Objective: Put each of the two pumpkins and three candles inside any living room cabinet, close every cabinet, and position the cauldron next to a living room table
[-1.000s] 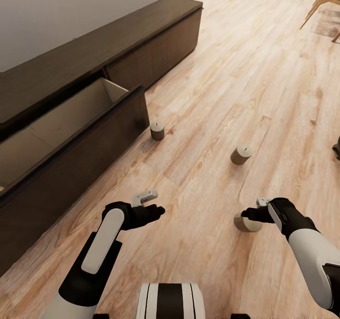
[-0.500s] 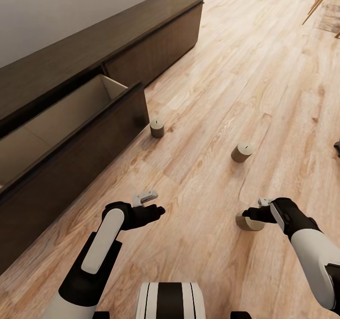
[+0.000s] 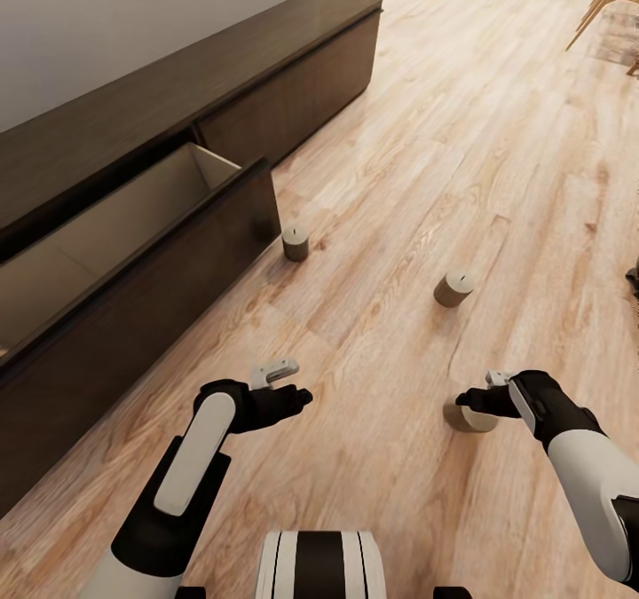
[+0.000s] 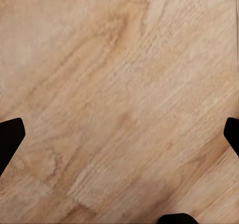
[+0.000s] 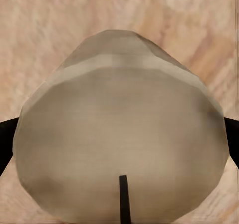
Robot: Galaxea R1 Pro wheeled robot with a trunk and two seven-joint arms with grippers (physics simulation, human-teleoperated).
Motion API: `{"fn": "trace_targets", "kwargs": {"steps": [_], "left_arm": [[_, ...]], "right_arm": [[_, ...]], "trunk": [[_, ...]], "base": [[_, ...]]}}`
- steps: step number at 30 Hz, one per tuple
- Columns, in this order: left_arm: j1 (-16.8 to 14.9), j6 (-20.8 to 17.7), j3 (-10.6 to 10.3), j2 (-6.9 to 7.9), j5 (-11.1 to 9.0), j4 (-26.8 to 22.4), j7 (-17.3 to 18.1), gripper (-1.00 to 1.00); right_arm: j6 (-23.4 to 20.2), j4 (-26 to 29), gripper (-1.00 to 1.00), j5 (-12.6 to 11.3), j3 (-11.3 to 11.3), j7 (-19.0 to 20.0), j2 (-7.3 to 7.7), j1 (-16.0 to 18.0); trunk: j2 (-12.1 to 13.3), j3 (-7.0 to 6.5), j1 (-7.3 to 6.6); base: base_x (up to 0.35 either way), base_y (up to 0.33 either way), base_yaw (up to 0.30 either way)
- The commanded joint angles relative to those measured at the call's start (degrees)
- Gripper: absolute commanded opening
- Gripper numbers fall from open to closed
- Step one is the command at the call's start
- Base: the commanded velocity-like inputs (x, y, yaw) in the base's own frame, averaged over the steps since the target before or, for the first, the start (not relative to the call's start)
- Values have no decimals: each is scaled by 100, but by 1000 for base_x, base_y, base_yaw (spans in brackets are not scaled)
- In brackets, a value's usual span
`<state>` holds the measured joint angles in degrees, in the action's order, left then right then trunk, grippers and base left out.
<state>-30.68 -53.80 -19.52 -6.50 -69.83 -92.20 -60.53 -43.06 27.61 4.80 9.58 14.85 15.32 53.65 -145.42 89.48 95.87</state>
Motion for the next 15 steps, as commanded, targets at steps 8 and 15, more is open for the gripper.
{"fn": "trace_targets", "kwargs": {"steps": [8,15], "left_arm": [[-4,6,-177,-4,28,0,-17,100],[-5,23,-211,-10,31,0,-15,100]], "right_arm": [[6,7,-100,-12,-2,9,-2,-3],[2,89,-100,-8,0,28,9,-11]], "trunk": [[11,-178,-20],[20,-333,-38]], "base": [[0,0,0],[0,0,0]]}}
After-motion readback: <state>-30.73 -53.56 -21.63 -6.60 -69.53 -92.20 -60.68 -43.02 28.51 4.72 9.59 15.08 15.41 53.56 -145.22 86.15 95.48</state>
